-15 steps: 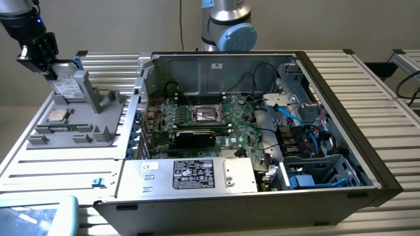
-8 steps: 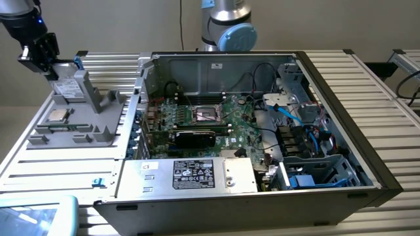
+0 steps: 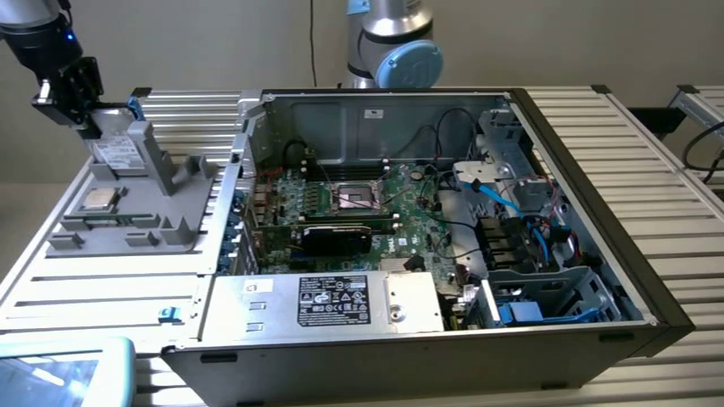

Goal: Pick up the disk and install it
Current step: 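Pick up the disk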

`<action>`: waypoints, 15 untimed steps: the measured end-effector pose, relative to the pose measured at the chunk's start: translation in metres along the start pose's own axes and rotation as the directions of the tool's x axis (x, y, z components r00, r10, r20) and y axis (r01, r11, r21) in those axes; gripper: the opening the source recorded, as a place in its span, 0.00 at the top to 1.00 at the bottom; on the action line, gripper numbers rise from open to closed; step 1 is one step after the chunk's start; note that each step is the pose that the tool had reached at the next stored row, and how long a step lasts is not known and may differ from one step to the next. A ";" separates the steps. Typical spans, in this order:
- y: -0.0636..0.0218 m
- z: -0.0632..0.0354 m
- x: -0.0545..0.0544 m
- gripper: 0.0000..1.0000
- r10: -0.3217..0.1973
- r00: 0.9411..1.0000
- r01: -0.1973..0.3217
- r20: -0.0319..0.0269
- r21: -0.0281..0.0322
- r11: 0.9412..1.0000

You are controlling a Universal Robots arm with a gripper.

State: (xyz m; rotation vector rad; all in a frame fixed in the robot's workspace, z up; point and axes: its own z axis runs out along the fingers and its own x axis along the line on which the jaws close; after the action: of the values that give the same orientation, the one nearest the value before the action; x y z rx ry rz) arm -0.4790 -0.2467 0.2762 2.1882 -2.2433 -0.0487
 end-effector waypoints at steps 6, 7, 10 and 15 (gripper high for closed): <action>0.0000 -0.0001 0.000 0.62 0.000 1.000 0.000 0.000 0.000 1.000; 0.0000 -0.0001 0.000 0.62 0.000 1.000 0.000 0.000 0.000 1.000; 0.0001 -0.0001 0.000 0.62 0.000 1.000 0.000 0.000 0.000 1.000; 0.0001 -0.0001 0.000 0.62 0.000 1.000 0.000 0.002 0.000 1.000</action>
State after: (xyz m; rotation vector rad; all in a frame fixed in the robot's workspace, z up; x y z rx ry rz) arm -0.4791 -0.2467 0.2762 2.1890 -2.2442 -0.0504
